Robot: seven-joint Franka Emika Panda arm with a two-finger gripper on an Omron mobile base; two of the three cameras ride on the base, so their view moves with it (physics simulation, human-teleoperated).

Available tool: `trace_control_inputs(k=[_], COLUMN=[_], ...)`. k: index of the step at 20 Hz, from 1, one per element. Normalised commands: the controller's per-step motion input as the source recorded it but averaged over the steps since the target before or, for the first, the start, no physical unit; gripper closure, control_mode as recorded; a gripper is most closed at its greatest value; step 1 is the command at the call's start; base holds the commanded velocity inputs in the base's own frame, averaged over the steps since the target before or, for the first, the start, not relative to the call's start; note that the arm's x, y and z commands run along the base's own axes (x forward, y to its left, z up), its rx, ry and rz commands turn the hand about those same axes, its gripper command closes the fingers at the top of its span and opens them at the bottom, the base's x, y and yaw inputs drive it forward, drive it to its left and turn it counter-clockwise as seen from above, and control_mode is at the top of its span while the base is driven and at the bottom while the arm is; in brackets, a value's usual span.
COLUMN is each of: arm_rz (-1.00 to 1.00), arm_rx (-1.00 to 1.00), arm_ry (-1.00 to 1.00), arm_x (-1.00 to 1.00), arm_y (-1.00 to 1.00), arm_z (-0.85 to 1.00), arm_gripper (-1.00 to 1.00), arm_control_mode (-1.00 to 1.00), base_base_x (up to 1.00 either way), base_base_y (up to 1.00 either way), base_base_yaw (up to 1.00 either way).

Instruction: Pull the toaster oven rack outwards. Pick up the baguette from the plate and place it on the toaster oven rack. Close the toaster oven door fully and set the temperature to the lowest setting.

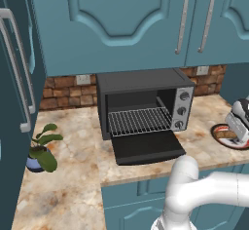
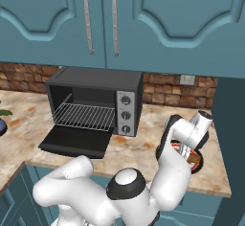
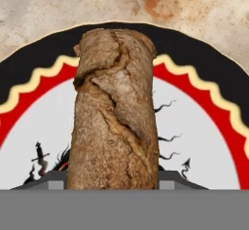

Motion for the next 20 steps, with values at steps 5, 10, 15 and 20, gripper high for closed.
trace_control_inputs(k=[5,10,15,20], arm_rz=[-0.02,0.00,0.00,0.00], arm_rx=[0.00,0.00,-0.04,-0.06], arm_ry=[-0.02,-0.14,-0.13,-0.07], arm_x=[-0.38,-0.71,-0.69,-0.57], arm_y=[0.02,0.43,0.91,1.00], arm_z=[0.24,0.82,0.60,0.39], arm_gripper=[1.00,1.00,1.00,1.00], arm_control_mode=[-1.00,-1.00,-1.00,-1.00], base_base_x=[0.00,0.00,0.00,0.00], base_base_y=[0.00,0.00,0.00,0.00], base_base_yaw=[0.00,0.00,0.00,0.00])
